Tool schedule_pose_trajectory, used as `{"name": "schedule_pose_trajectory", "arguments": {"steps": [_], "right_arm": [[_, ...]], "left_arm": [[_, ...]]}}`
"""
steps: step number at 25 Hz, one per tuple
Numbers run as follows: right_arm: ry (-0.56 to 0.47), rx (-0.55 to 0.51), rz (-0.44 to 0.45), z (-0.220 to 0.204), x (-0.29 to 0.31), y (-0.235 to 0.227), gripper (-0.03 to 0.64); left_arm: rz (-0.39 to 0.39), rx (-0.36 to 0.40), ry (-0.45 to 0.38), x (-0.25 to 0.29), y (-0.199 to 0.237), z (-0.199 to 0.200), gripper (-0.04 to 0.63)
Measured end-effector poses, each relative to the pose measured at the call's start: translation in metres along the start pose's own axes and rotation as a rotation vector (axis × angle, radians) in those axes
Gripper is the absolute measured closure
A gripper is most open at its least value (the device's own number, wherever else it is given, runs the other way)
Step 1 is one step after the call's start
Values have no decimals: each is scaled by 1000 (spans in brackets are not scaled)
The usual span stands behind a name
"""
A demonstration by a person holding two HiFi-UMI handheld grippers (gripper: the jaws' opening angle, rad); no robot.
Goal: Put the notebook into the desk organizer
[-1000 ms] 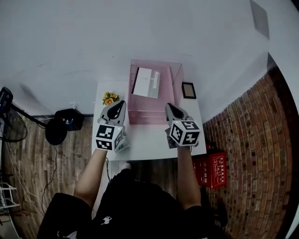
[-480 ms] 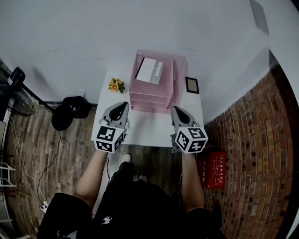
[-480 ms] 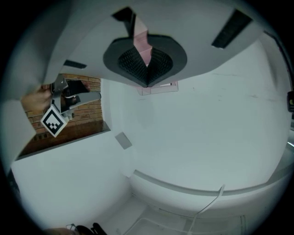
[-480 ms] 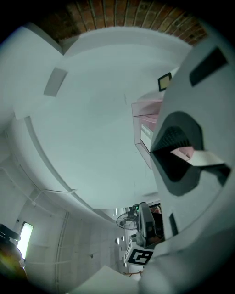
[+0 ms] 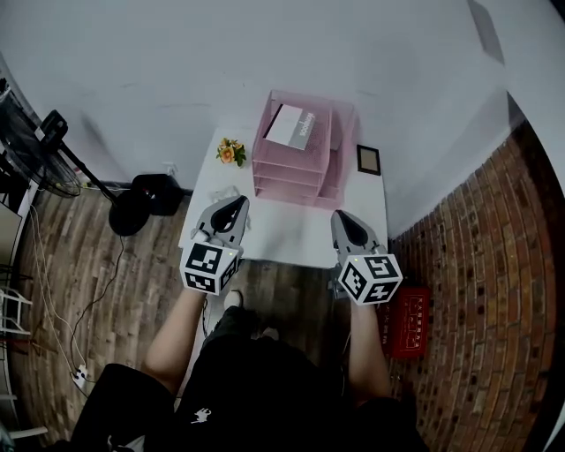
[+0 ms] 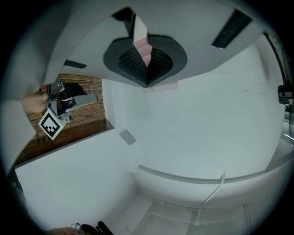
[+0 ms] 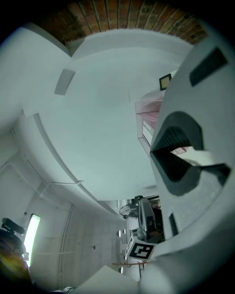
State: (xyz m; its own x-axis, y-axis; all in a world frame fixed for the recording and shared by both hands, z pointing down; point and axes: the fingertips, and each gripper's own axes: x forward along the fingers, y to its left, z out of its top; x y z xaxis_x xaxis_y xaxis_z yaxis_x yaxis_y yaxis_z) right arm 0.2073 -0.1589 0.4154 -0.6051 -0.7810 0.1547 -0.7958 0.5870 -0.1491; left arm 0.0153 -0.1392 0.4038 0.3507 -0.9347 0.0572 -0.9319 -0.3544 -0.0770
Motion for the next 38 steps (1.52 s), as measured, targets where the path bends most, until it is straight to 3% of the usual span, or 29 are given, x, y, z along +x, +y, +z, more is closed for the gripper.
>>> {"name": "schedule_pose_trajectory", "arguments": {"steps": [6,11,27,38], "right_arm": [[-41,11,-1,6,-26,14,615],[-81,8,-61,13,-42,26,615],[-127,4,-218,13,-71,107,615],[-135,8,-308,6,-79,133,615]], "left_arm": [[-18,-5,-12,-17,-11,6,592],[-28,-8,-26,-30,-9,2,592],[-120,-24,-55,-89,41,1,592],[-176,-29,-81,-102,67,2,592]]}}
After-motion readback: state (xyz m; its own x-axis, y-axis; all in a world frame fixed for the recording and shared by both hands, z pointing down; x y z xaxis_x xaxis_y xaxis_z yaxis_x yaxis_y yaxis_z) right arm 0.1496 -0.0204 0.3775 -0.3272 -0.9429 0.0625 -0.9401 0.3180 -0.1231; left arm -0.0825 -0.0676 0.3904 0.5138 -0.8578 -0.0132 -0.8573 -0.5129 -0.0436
